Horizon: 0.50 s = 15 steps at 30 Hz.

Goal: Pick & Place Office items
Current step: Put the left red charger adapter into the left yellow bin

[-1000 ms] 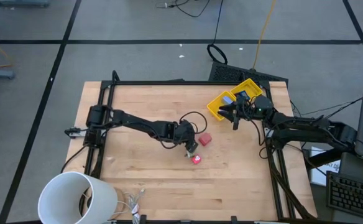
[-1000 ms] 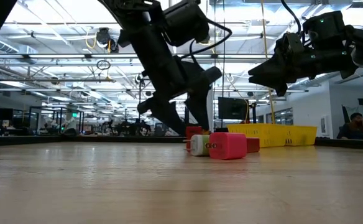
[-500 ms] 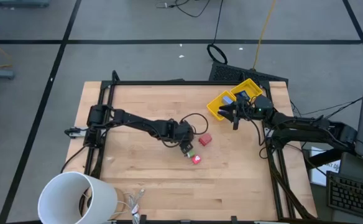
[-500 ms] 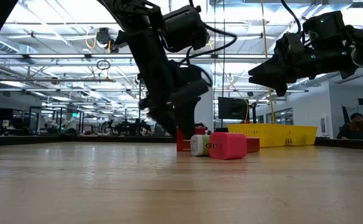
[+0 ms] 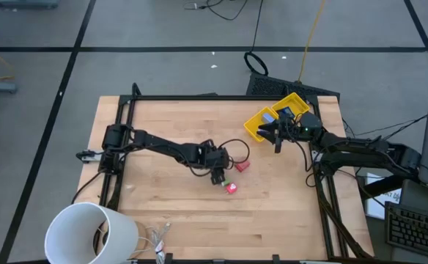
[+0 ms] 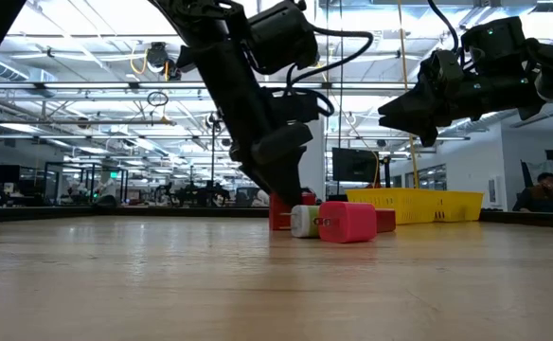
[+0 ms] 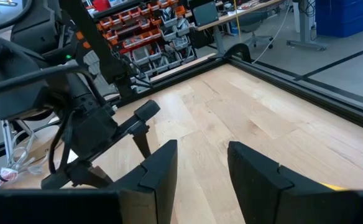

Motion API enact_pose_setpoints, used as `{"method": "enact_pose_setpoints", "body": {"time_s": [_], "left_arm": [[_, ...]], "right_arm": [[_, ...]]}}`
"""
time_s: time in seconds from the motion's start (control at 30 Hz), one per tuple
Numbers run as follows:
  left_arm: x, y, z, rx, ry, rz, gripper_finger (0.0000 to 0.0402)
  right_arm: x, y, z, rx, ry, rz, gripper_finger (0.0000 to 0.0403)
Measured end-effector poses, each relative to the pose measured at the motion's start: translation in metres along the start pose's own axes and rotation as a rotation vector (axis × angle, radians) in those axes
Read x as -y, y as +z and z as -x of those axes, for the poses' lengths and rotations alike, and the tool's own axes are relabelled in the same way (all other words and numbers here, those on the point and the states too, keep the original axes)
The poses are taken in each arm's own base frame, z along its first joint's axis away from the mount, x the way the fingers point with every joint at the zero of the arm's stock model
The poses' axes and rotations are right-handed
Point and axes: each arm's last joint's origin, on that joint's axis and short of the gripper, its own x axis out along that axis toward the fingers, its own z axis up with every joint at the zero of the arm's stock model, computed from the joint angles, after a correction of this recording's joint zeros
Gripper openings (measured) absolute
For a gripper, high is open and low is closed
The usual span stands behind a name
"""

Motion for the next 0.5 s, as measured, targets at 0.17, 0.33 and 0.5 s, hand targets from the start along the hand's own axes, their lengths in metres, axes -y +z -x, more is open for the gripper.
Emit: {"method": "enact_pose_setpoints", "body": {"time_s": [0.17,0.33,0.5], "left_arm": [[0.0012,0.0012,0.0001,0.013,-0.014,-0.009,0.0273],[0.0012,0.0009,0.0001,0.01,-0.013,-0.009,0.0273],[0.001,0.0008,0.0002,0.01,-0.013,-0.009,0.0268]], "right_arm": [[0.0,0.0,0.0,0.0,0.0,0.0,0.013],[0.0,0.0,0.0,0.0,0.0,0.0,0.013],[0.0,0.0,0.0,0.0,0.0,0.0,0.013]]}}
